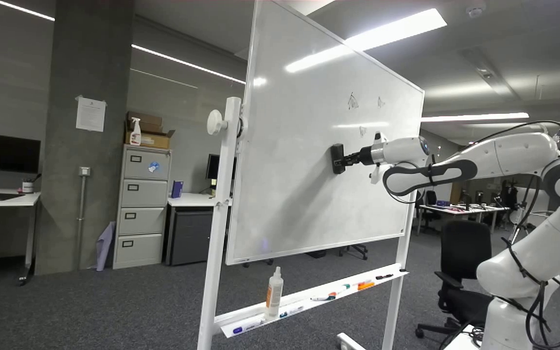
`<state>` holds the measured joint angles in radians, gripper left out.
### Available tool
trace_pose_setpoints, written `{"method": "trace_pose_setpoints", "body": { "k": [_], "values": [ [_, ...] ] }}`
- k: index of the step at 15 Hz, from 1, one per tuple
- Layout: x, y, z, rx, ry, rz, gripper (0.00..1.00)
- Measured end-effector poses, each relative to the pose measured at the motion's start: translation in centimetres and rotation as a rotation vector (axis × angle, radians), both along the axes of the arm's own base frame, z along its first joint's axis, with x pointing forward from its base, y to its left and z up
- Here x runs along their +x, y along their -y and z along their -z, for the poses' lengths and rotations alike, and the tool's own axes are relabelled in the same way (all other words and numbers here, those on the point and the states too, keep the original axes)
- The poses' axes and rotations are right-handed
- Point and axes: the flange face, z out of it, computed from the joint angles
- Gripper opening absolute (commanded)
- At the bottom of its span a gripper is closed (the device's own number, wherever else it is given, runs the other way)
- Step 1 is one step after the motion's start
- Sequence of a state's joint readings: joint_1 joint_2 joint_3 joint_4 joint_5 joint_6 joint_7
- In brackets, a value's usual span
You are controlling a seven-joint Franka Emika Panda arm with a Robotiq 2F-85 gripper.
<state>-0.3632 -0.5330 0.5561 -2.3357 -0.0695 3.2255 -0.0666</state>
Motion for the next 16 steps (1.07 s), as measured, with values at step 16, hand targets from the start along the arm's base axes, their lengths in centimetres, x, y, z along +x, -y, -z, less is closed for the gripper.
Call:
{"method": "trace_pose_setpoints", "body": {
  "k": [16],
  "values": [
    [-0.2,-4.0,0.1,-0.019,0.024,-0.023,0.30]
  ]
}}
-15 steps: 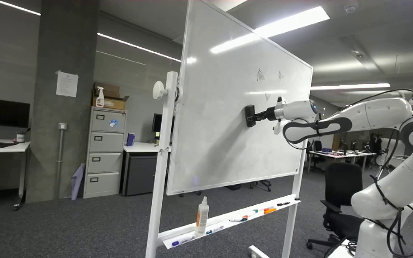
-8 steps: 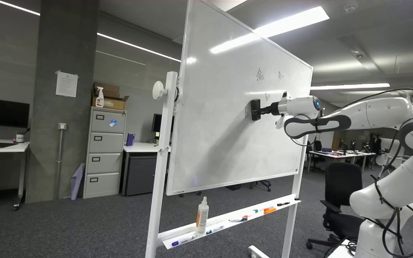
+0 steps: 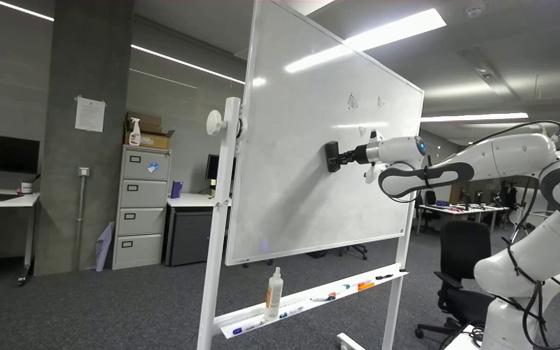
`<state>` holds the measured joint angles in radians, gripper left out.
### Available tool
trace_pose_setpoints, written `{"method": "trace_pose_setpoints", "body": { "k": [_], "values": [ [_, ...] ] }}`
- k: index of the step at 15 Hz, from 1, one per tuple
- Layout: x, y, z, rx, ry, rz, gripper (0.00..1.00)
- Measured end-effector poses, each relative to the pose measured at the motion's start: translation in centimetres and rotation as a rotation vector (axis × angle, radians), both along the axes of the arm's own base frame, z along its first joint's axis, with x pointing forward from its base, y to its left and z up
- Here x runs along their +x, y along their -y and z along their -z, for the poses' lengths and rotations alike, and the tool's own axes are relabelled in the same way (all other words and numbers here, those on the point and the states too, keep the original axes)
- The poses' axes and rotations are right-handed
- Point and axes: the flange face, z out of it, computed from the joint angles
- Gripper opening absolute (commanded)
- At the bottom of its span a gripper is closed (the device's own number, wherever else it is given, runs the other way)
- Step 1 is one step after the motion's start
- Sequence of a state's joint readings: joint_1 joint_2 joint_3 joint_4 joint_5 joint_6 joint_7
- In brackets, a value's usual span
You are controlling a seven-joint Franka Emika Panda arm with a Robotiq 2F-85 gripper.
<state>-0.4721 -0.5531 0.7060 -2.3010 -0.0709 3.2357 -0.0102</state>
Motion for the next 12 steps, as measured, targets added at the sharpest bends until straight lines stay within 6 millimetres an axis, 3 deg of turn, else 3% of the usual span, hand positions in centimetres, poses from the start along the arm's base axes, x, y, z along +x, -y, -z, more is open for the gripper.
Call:
{"method": "trace_pose_setpoints", "body": {
  "k": [3,5,9,12],
  "values": [
    [0.1,-4.0,2.8,-0.036,-0.051,-0.078,0.30],
    [0.2,-5.5,4.3,-0.048,-0.082,-0.113,0.30],
    [0.5,-5.6,4.7,-0.047,-0.095,-0.120,0.30],
    [0.7,-4.6,4.2,-0.031,-0.088,-0.100,0.30]
  ]
}}
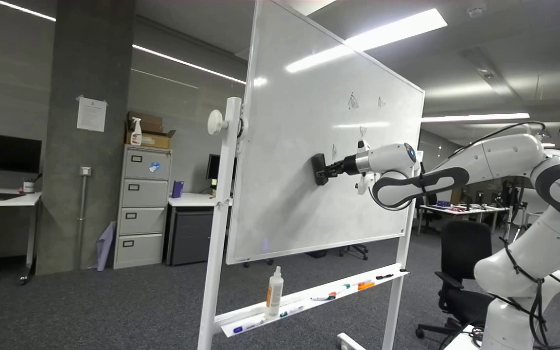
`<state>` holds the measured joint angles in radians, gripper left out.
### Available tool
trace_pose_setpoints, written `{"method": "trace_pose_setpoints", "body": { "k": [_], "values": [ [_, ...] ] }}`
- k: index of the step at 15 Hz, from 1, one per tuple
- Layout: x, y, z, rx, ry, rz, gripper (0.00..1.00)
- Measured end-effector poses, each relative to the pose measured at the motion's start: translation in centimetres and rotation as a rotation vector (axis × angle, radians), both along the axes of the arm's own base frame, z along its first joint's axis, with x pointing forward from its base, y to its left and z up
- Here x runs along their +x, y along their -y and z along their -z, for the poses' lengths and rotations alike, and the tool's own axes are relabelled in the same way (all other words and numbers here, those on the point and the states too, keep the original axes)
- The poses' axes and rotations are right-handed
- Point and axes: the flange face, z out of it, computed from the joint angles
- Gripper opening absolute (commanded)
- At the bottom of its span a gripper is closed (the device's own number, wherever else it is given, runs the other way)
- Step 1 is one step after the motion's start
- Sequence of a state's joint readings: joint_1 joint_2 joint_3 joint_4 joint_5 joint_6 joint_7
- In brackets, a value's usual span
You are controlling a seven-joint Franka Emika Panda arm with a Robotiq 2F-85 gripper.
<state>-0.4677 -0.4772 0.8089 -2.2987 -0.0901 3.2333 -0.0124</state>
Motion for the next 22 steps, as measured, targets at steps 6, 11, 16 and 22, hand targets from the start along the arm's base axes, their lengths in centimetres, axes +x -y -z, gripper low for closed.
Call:
{"method": "trace_pose_setpoints", "body": {
  "k": [6,11,16,22],
  "values": [
    [-0.3,5.7,-4.0,0.087,0.056,0.112,0.30],
    [-0.9,14.7,-8.6,0.207,0.126,0.255,0.30],
    [-1.0,18.9,-9.7,0.243,0.146,0.320,0.30],
    [-0.4,13.0,-7.4,0.167,0.068,0.244,0.30]
  ]
}}
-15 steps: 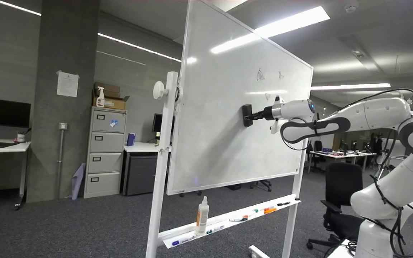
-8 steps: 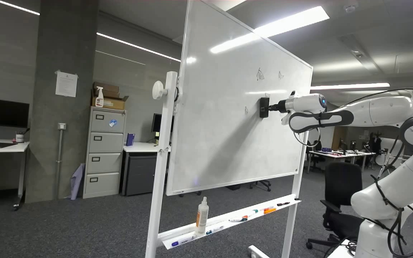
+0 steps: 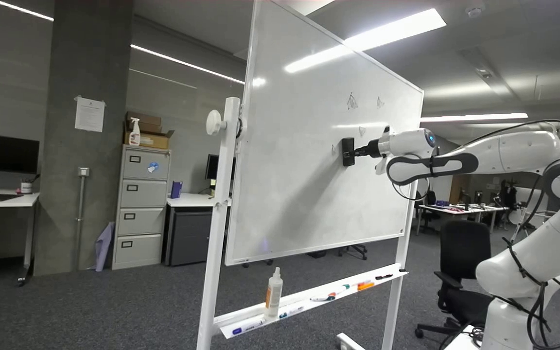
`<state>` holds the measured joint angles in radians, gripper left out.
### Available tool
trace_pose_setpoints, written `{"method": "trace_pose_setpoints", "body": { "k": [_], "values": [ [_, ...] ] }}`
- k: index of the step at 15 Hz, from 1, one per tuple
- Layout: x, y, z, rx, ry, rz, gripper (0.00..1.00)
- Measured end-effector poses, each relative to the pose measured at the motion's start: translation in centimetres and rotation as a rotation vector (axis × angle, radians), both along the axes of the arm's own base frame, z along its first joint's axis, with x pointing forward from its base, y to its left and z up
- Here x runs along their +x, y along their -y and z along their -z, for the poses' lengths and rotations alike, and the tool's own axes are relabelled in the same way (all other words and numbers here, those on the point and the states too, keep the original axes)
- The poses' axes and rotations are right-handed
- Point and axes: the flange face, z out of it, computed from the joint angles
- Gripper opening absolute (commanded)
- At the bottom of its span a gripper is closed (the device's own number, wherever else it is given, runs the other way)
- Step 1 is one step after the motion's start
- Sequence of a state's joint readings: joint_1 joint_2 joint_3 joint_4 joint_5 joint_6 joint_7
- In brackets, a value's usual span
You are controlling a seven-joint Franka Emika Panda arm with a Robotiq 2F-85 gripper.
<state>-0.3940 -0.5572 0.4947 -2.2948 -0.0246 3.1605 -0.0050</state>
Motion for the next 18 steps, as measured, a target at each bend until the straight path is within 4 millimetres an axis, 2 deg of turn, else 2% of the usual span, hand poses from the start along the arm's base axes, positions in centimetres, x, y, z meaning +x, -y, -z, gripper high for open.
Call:
{"method": "trace_pose_setpoints", "body": {
  "k": [5,8,10,13,15,18],
  "values": [
    [0.2,-9.7,5.2,-0.101,-0.136,-0.147,0.30],
    [0.4,-13.2,8.1,-0.131,-0.194,-0.219,0.30],
    [0.7,-14.0,9.0,-0.140,-0.213,-0.240,0.30],
    [1.0,-13.9,8.8,-0.145,-0.215,-0.242,0.30],
    [1.0,-13.5,8.1,-0.144,-0.211,-0.234,0.30],
    [1.0,-12.2,5.5,-0.132,-0.181,-0.204,0.30]
  ]
}}
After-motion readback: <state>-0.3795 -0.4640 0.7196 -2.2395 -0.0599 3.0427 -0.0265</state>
